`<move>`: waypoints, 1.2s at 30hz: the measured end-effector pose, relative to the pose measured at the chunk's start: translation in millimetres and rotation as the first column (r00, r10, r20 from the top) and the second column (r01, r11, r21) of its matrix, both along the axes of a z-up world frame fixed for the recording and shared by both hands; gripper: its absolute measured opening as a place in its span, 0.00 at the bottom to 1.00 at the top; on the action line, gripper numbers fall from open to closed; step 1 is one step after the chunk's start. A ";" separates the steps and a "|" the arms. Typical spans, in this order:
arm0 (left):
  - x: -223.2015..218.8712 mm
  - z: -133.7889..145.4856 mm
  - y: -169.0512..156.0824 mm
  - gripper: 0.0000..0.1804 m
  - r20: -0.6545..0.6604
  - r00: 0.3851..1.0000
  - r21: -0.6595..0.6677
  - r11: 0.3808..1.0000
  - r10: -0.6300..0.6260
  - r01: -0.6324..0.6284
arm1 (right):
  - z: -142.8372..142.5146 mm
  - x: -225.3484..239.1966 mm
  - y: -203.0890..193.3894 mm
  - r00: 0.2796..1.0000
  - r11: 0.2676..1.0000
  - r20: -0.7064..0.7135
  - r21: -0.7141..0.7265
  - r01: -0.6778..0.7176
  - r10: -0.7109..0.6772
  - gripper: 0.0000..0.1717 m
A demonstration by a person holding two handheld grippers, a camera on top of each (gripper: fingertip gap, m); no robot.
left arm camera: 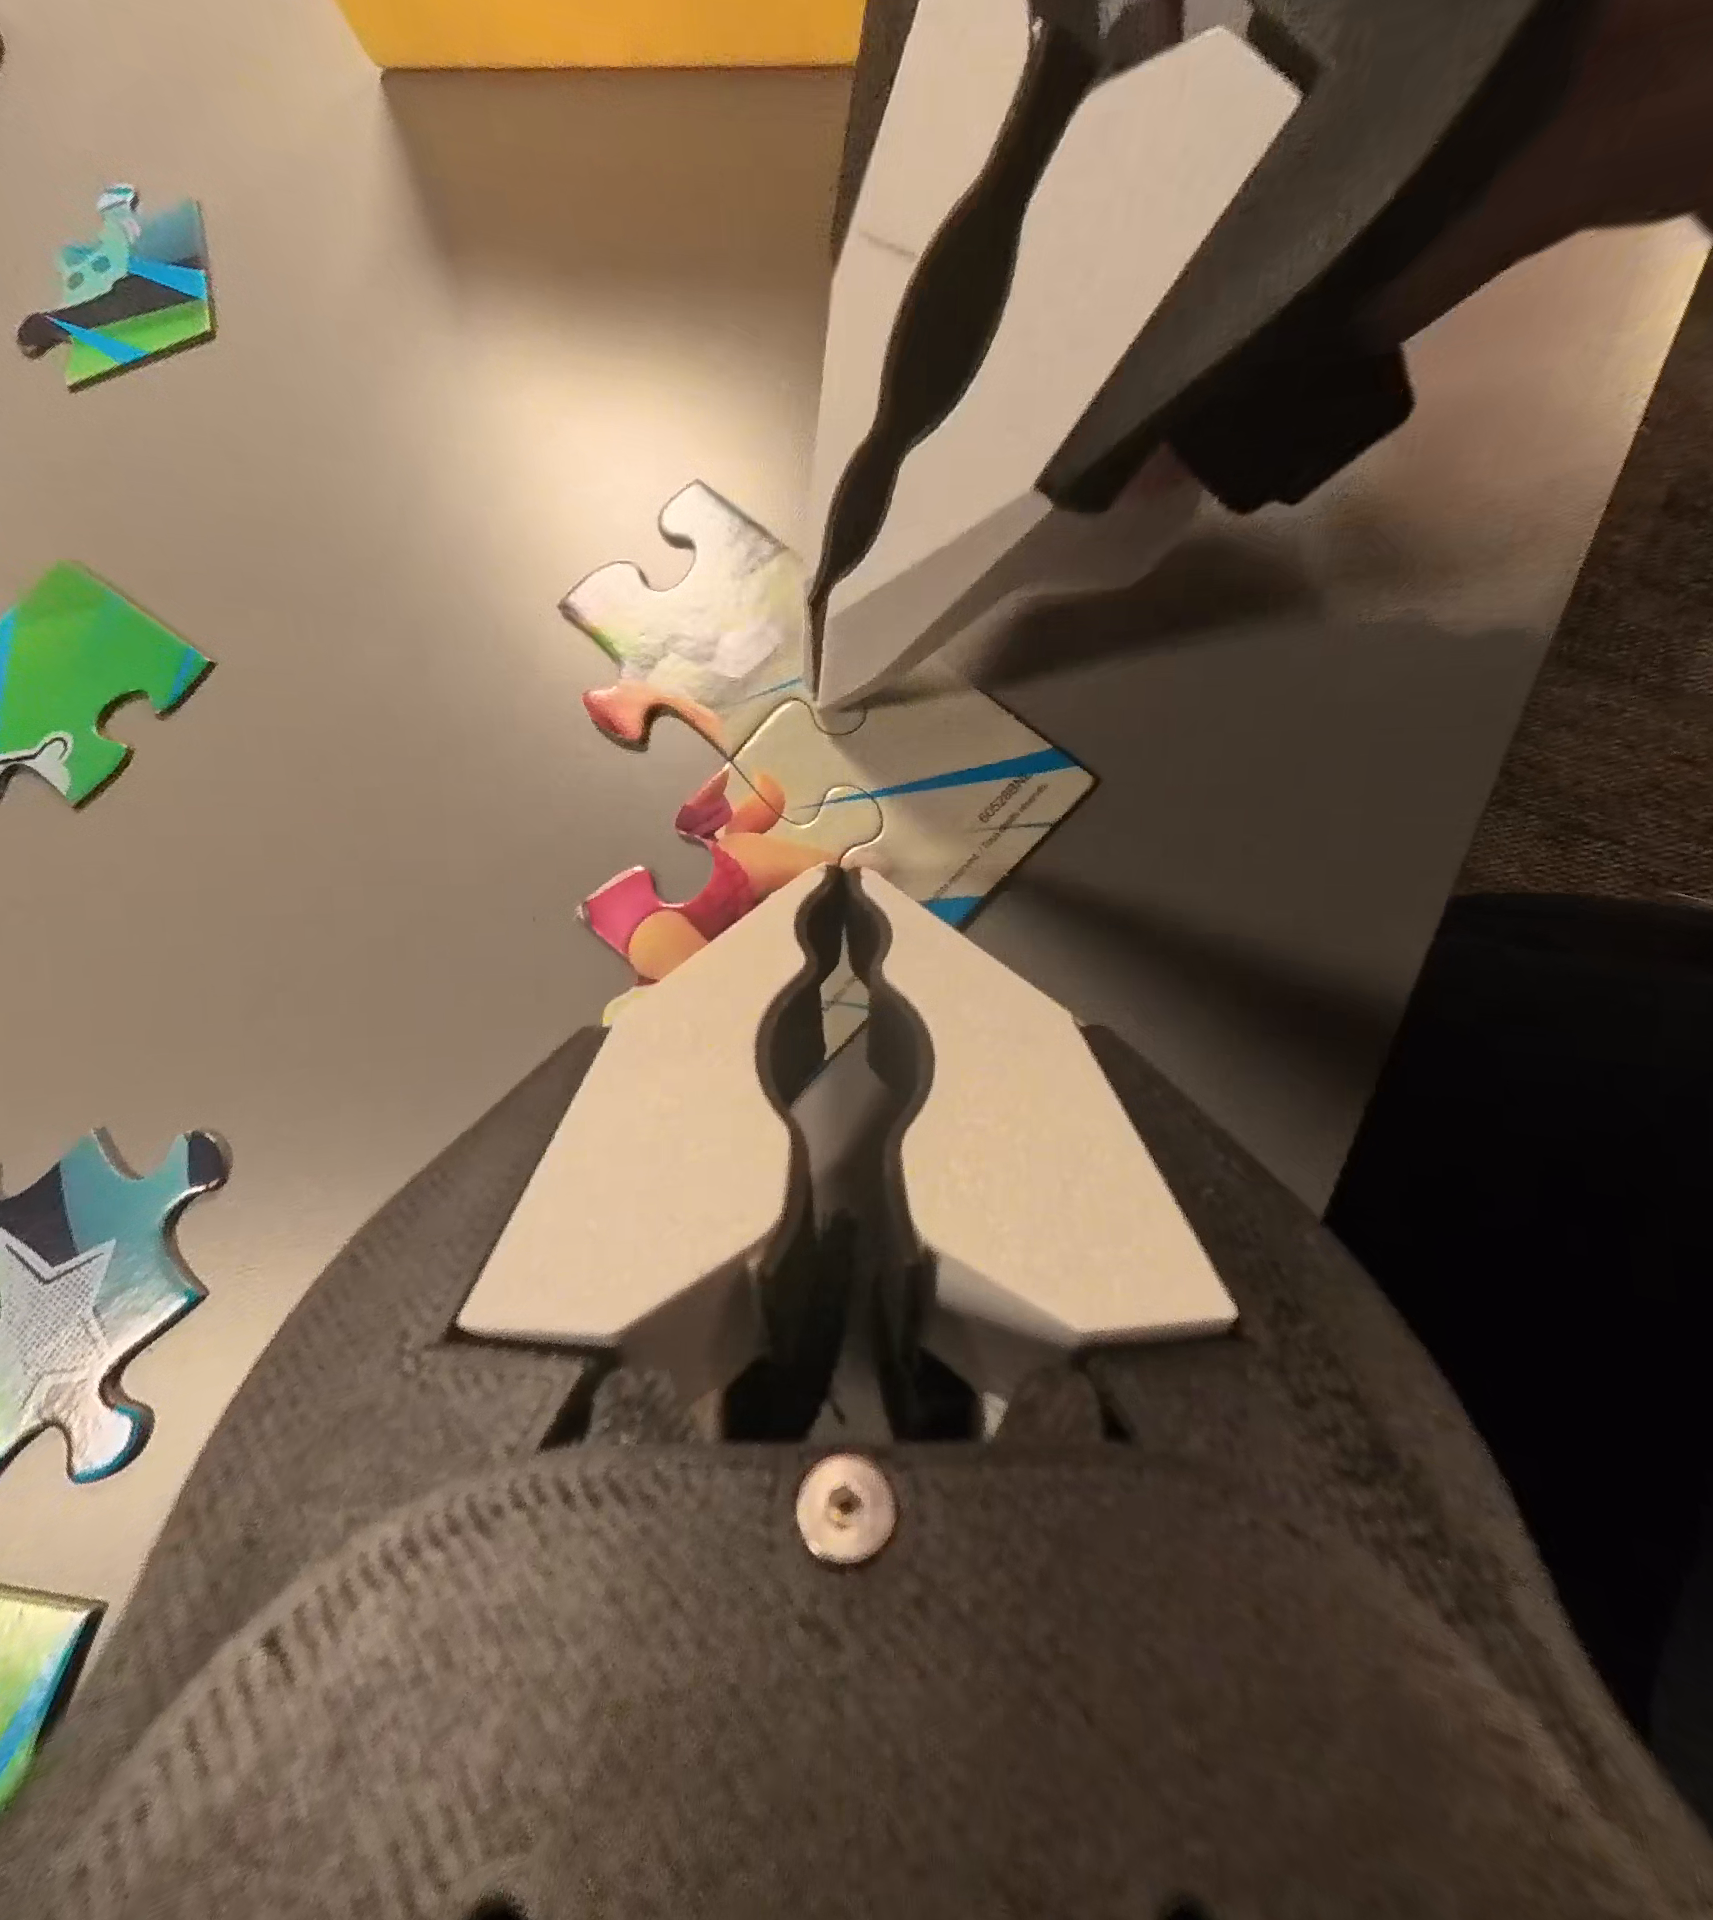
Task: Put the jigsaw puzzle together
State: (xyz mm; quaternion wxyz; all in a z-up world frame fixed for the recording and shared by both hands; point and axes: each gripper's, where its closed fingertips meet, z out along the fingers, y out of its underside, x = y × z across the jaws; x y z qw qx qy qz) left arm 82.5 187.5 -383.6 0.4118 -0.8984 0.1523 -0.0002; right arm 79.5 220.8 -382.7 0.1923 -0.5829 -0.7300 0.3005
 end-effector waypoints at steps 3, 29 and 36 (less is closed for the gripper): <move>0.0 0.1 0.0 0.00 0.003 1.000 0.004 1.000 0.002 -0.002 | 3.8 -3.1 -1.9 1.000 0.999 -0.013 0.047 -0.006 0.006 0.00; -103.0 60.5 -143.5 0.00 0.139 0.913 0.248 0.879 0.384 -0.407 | -0.1 -8.6 26.6 0.948 0.945 -0.055 -0.111 0.307 -0.314 0.00; -167.5 95.6 -196.5 0.00 0.178 0.798 0.406 0.695 0.576 -0.593 | 58.2 -38.5 59.1 0.796 0.919 -0.494 -0.016 0.393 -0.349 0.00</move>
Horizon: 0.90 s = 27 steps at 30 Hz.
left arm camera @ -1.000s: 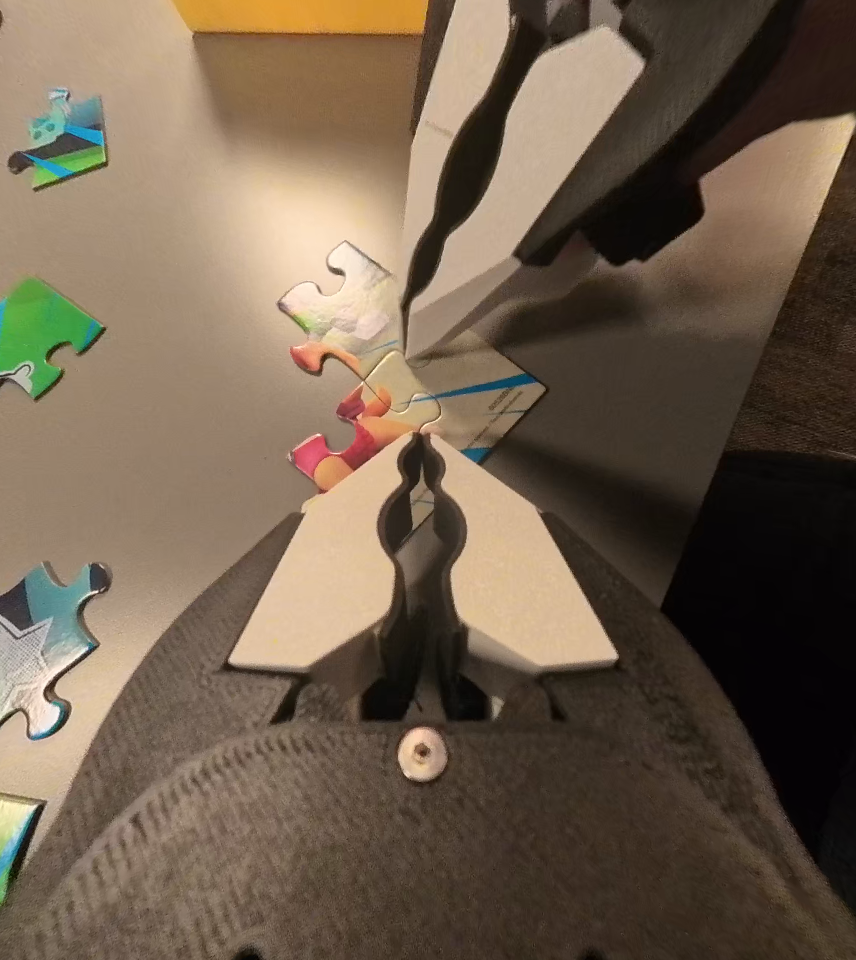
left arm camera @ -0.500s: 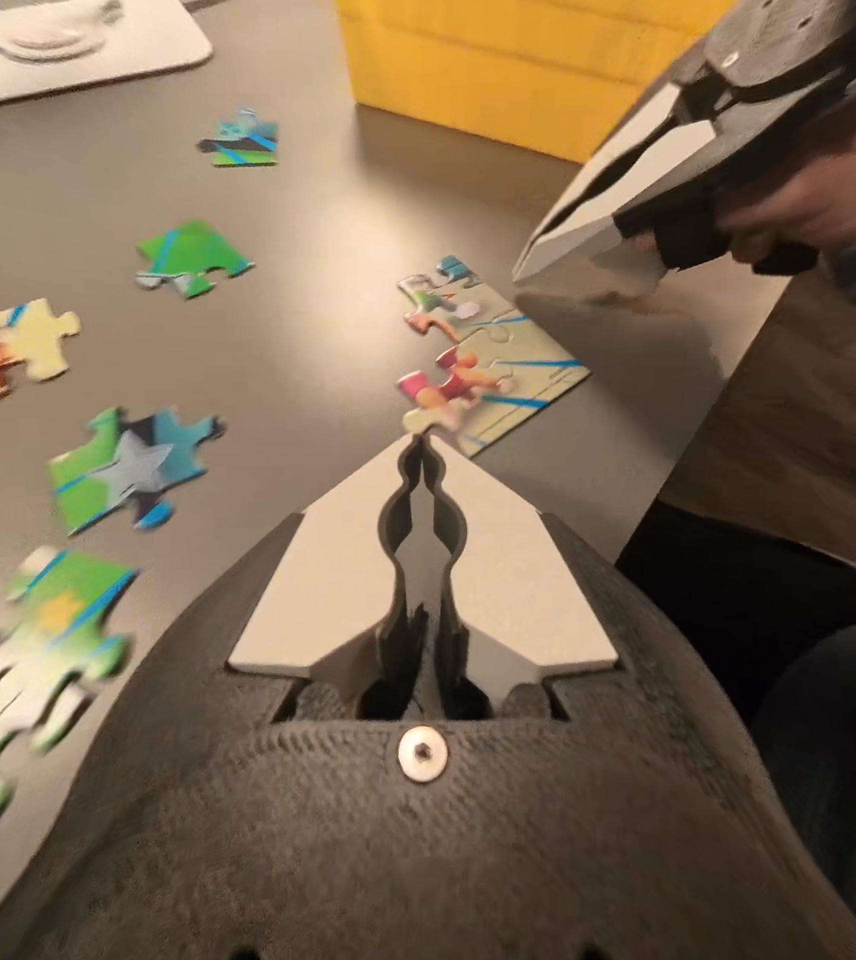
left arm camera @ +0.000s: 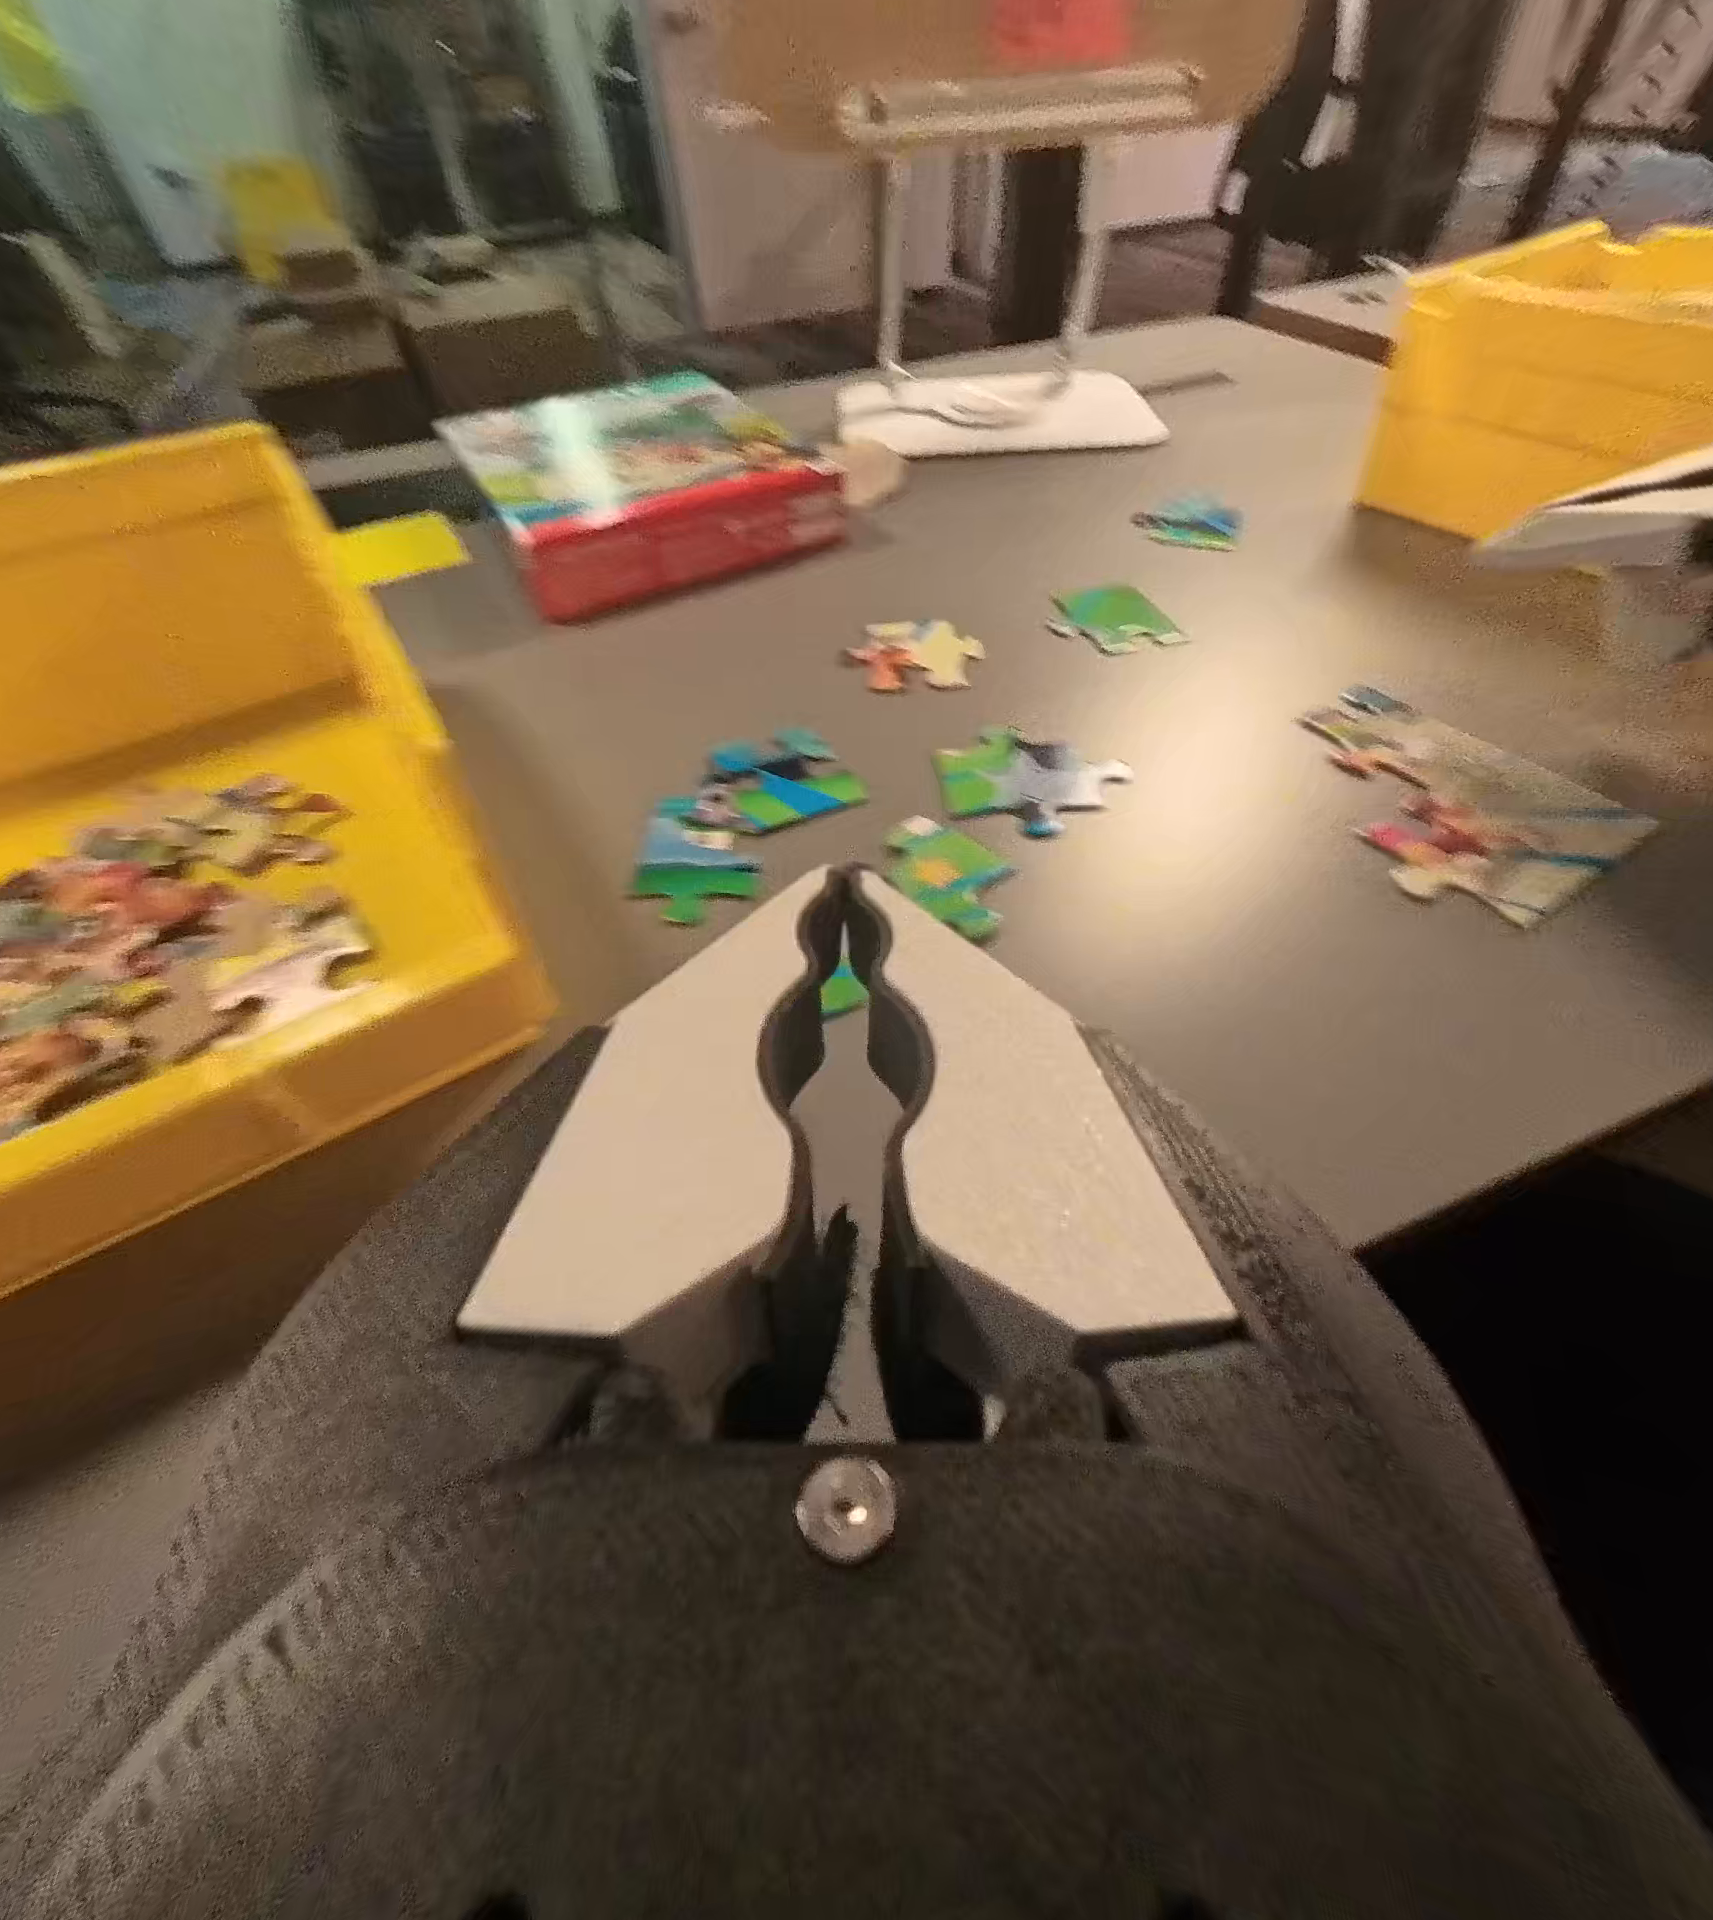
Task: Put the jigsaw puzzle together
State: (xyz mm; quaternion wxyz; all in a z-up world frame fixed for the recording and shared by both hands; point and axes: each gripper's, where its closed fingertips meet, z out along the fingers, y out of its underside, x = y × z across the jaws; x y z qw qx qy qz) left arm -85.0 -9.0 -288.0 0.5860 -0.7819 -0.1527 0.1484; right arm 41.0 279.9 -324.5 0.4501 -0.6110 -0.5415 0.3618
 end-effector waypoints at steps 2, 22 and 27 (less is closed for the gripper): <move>-21.2 9.6 -14.9 0.00 -0.024 0.997 0.023 0.997 0.072 -0.071 | 20.7 4.2 13.1 0.987 0.987 -0.154 0.143 0.076 -0.054 0.00; -234.5 24.9 -24.5 0.24 0.109 0.987 -0.427 0.903 0.115 -0.058 | 40.9 12.4 17.9 0.954 0.930 -0.288 0.319 0.180 -0.086 0.04; -235.9 -26.5 0.0 0.36 0.292 0.930 -0.724 0.584 -0.225 0.369 | 38.1 12.2 21.5 0.956 0.923 -0.270 0.328 0.199 -0.111 0.04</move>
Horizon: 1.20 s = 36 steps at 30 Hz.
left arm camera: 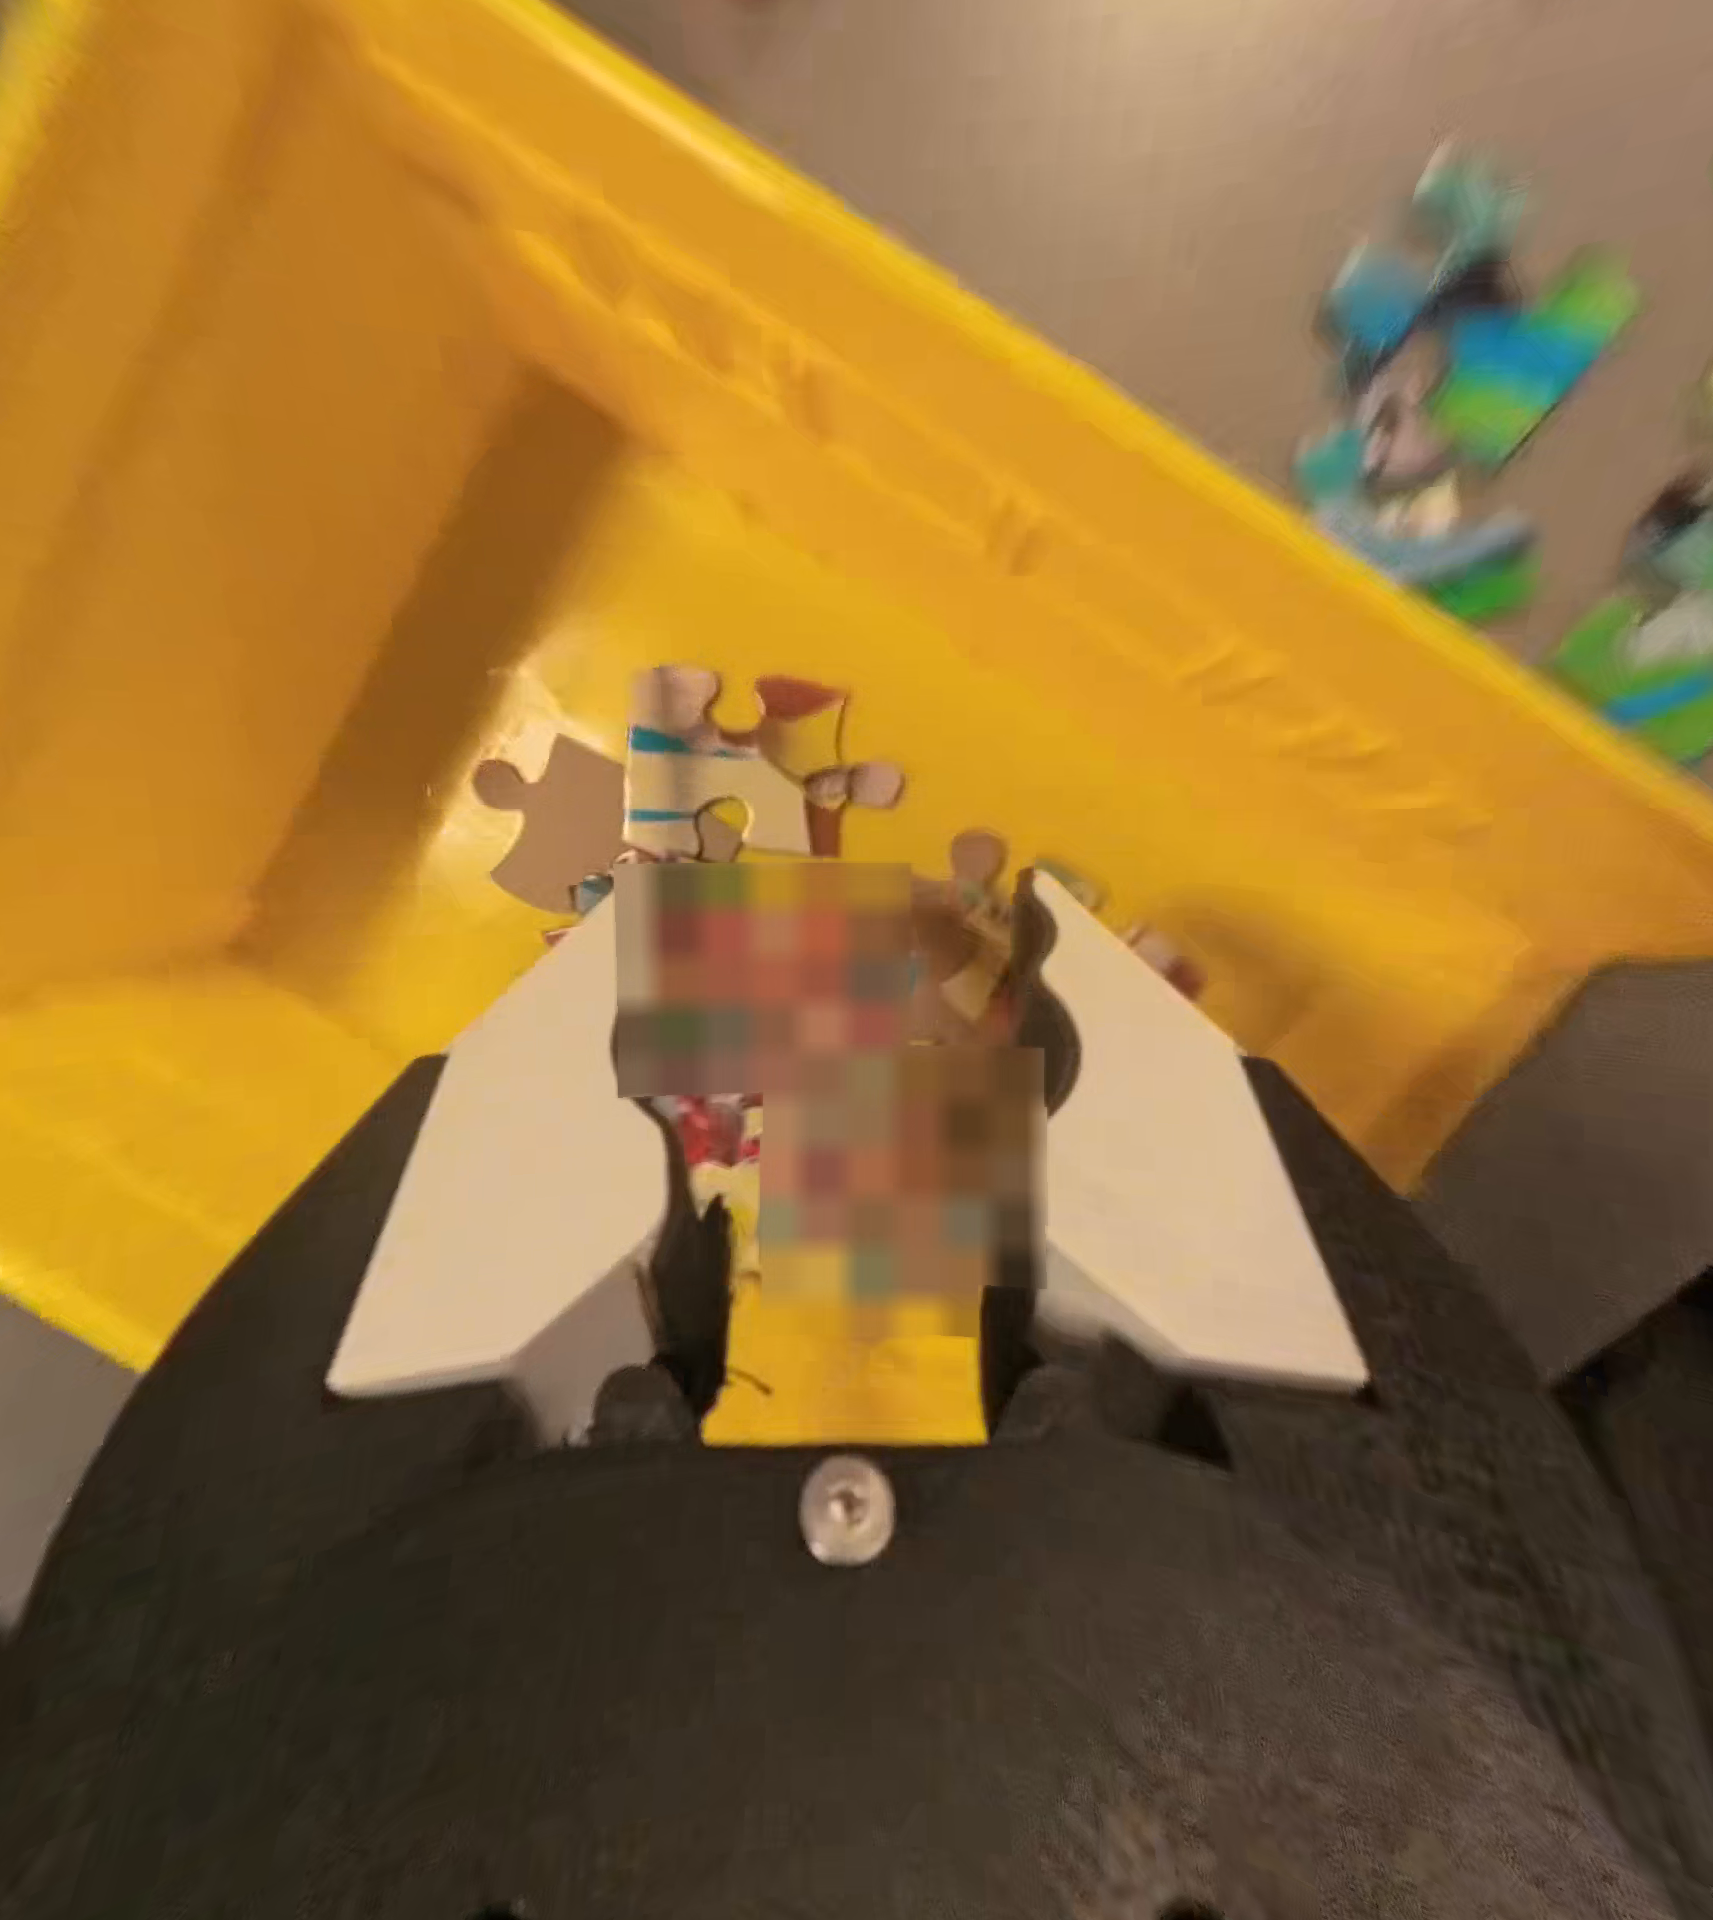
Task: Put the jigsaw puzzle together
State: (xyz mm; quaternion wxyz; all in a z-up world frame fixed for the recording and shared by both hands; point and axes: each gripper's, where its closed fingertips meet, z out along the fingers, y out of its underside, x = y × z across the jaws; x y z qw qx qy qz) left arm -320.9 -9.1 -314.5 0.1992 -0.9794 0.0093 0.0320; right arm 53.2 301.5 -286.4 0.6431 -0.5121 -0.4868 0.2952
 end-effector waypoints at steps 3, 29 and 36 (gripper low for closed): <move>-13.6 -29.6 -6.6 0.39 -0.036 0.987 -0.232 0.962 -0.156 0.144 | -2.1 -0.7 0.7 1.000 1.000 0.013 -0.001 0.004 -0.004 0.04; -50.6 0.1 -23.5 0.00 -0.280 0.951 -0.225 0.972 -0.128 0.065 | 1.5 -4.0 -10.2 0.995 0.995 -0.029 -0.038 -0.092 0.091 0.03; -56.6 82.2 -0.6 0.00 -0.564 0.815 0.101 0.991 0.131 -0.090 | 5.8 0.1 -6.9 0.993 0.992 -0.079 -0.083 -0.100 0.093 0.03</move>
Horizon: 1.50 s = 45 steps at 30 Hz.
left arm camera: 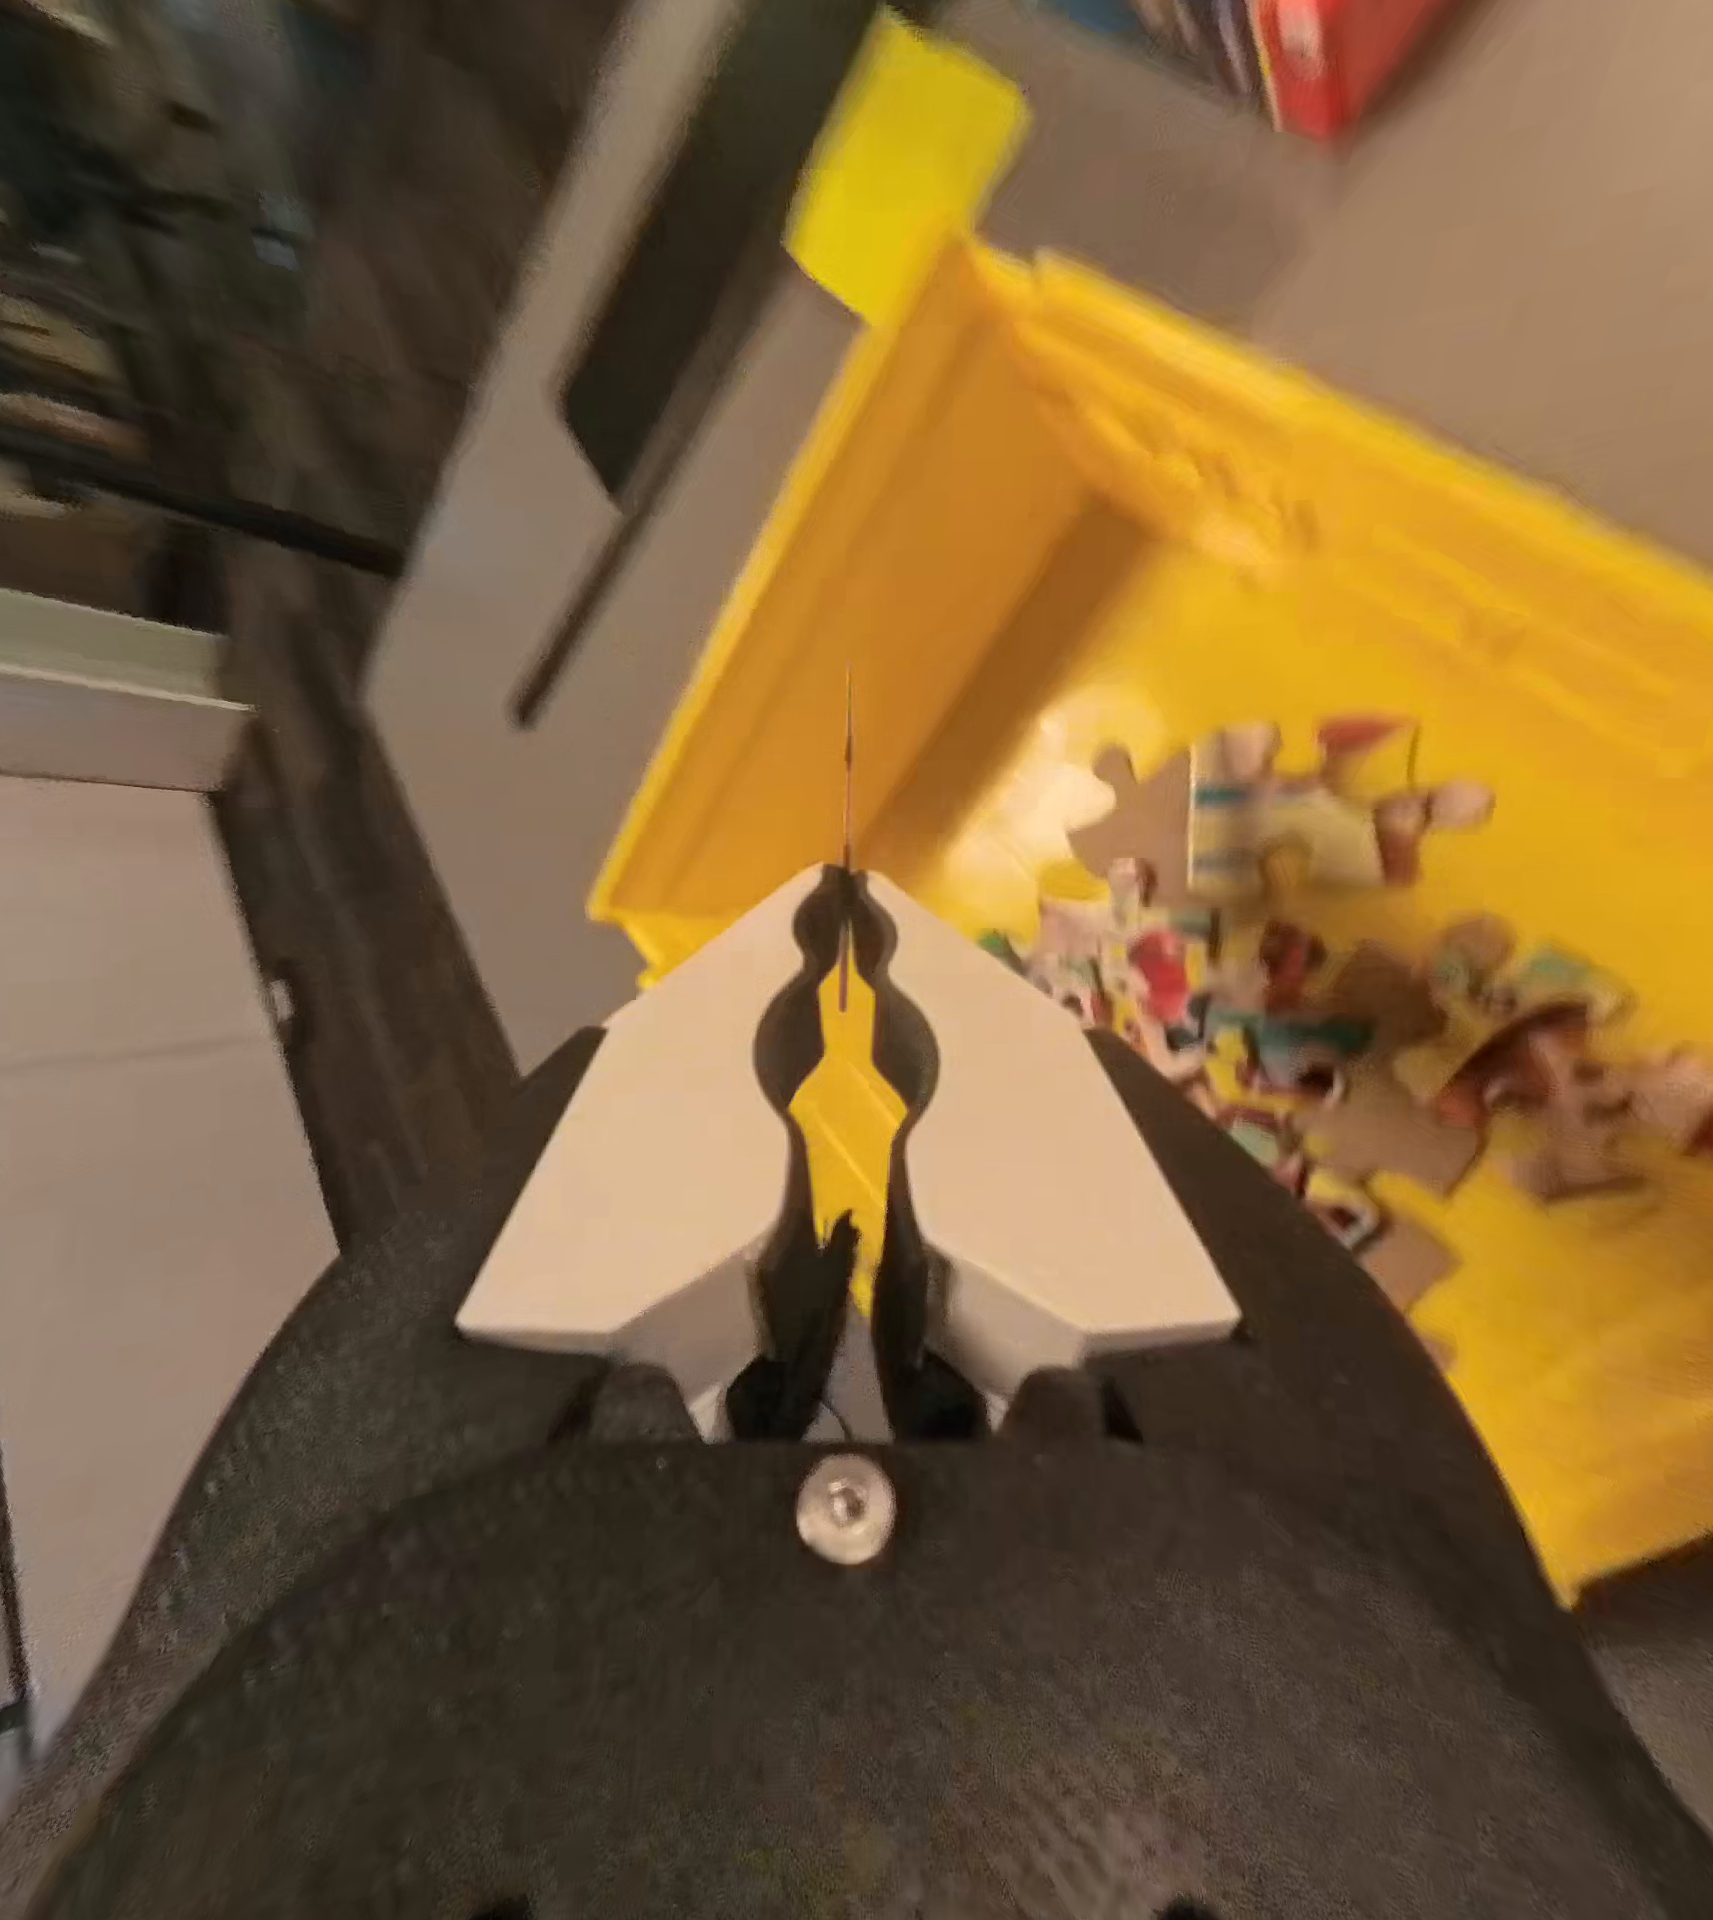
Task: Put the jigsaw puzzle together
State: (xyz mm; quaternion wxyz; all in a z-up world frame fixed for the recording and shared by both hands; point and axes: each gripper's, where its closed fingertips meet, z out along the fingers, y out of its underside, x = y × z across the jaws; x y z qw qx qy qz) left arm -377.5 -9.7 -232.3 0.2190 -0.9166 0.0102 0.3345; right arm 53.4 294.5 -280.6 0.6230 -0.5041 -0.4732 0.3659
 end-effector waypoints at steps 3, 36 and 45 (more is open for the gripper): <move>61.6 56.6 25.7 0.00 -0.060 0.997 0.298 0.952 -0.047 0.063 | 1.6 0.0 -0.2 1.000 1.000 -0.019 -0.021 -0.017 0.016 0.03; 355.7 -65.7 215.6 0.00 -0.583 0.665 -0.005 0.821 -0.466 0.571 | -7.7 -36.4 -42.2 0.863 0.523 -0.156 -0.739 -0.425 0.481 0.20; 382.3 -62.1 206.4 0.03 -0.640 0.533 -0.031 0.711 -0.554 0.702 | 7.8 -67.2 -80.5 0.641 0.068 -0.285 -0.881 -0.468 0.713 0.00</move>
